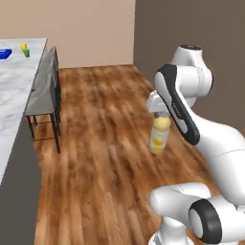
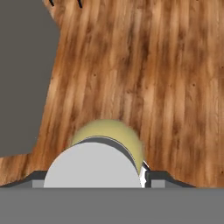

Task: Place the drinks on the dining counter in a tight cluster.

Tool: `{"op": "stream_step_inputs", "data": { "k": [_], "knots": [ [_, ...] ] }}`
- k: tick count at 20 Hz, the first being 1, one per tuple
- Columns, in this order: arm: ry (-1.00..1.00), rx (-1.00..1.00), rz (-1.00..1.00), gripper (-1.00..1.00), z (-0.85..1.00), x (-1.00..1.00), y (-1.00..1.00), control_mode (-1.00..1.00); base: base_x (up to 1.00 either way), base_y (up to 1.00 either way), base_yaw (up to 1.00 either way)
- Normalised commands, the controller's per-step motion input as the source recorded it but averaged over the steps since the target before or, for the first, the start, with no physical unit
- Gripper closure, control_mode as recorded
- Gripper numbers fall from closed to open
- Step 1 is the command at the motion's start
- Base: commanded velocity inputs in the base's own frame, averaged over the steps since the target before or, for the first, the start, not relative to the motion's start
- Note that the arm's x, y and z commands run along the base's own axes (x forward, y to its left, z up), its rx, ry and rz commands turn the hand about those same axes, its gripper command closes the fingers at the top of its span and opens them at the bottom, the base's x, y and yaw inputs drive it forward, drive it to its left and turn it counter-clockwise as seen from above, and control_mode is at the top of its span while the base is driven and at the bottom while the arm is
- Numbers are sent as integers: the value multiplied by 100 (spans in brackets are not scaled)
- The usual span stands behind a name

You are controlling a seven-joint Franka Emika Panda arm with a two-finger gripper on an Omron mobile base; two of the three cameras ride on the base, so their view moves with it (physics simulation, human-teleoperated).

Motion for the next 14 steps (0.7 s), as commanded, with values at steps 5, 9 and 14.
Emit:
{"op": "stream_step_inputs", "data": {
  "k": [5, 9, 14],
  "knots": [
    [0, 0, 0, 100, 0, 0, 0, 100, 100, -64, 59],
    [0, 0, 0, 100, 0, 0, 0, 100, 100, -48, 63],
    [0, 0, 0, 100, 0, 0, 0, 100, 100, -45, 65]
  ]
}}
